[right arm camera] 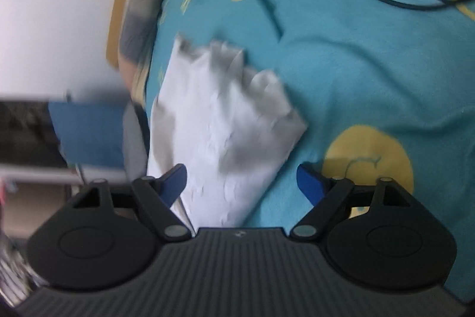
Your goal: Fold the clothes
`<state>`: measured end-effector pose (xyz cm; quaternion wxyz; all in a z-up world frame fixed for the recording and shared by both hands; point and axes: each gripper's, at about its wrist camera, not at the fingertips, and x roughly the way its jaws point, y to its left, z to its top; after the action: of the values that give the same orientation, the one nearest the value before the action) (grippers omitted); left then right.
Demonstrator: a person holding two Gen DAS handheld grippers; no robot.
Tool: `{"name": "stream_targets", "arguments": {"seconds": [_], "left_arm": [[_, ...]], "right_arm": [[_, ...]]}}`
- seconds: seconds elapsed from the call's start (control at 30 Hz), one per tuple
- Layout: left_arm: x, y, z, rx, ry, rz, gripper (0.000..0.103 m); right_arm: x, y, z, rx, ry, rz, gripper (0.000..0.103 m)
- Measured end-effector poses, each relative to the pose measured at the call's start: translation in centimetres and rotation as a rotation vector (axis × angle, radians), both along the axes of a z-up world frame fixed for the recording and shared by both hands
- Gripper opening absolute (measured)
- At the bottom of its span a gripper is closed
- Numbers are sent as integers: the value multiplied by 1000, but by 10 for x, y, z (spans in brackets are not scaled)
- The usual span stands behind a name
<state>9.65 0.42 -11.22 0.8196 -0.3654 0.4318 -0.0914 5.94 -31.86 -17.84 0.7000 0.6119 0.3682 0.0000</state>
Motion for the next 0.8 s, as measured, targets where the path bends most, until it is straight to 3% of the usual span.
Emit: {"name": "stream_targets", "arguments": {"seconds": [0.1, 0.2, 0.33, 0.5, 0.63, 0.73, 0.8], "left_arm": [[6, -2, -12, -101, 31, -15, 99], [10, -4, -23, -194, 61, -31, 99], [17, -12, -37, -289, 96, -68, 99], [26, -21, -59, -295, 170, -53, 99], [27, 1, -72, -287, 204, 130, 94], [23, 20, -84, -349, 225, 268, 81], [21, 26, -88, -370, 226, 325, 66]], "right_arm": [[6, 1, -4, 16, -5, -18, 63], [8, 2, -8, -1, 14, -29, 38], [10, -1, -1, -39, -21, -20, 22], [6, 1, 23, -92, -121, 1, 19], [5, 1, 34, -124, -167, -5, 17], [7, -2, 35, -129, -169, -19, 17], [6, -3, 35, -134, -167, -23, 17]]}}
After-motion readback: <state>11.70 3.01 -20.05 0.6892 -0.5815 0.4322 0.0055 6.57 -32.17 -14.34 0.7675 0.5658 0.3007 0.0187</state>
